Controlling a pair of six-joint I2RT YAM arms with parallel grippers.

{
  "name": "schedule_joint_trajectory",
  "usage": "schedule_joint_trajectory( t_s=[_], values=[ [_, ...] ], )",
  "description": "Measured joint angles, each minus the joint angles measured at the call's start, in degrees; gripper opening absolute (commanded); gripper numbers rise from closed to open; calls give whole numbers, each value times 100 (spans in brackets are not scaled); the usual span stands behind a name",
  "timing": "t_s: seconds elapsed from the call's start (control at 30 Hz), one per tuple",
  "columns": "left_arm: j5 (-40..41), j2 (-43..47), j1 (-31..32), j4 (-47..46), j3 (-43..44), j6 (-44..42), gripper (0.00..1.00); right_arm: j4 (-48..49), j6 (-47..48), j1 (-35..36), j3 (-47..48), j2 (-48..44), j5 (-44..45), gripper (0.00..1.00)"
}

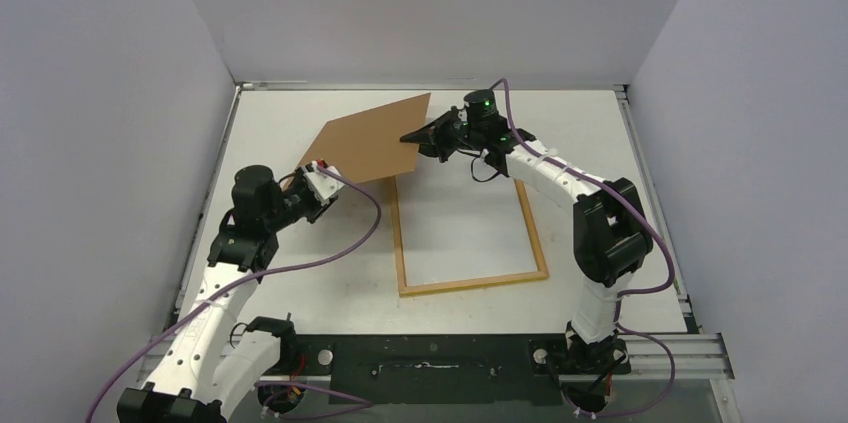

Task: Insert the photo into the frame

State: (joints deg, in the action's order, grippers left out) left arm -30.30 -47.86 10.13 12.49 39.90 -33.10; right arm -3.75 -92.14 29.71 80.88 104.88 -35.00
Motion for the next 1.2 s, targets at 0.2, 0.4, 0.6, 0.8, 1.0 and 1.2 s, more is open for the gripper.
schedule_joint_trajectory(
  t_s=[0.2, 0.4, 0.6, 0.8, 1.0, 1.2],
  values=[
    [11, -111, 0, 120, 186, -560, 29, 0, -87, 2, 0, 0, 13, 0],
    [131, -310, 44, 424, 391, -1252, 29, -4, -247, 68, 0, 0, 28, 0],
    [365, -354, 70, 461, 433, -1869, 0, -87, -376, 125, 0, 0, 52, 0],
    [520, -551, 114, 584, 807, -2240, 0, -96, -584, 101, 74, 0, 57, 20],
    [632, -662, 144, 562, 901, -2057, 0, 546, -787, 142, 92, 0, -92, 67],
    [874, -734, 153, 461, 957, -1622, 0, 1449, -929, 151, 155, 0, -179, 86]
  ],
)
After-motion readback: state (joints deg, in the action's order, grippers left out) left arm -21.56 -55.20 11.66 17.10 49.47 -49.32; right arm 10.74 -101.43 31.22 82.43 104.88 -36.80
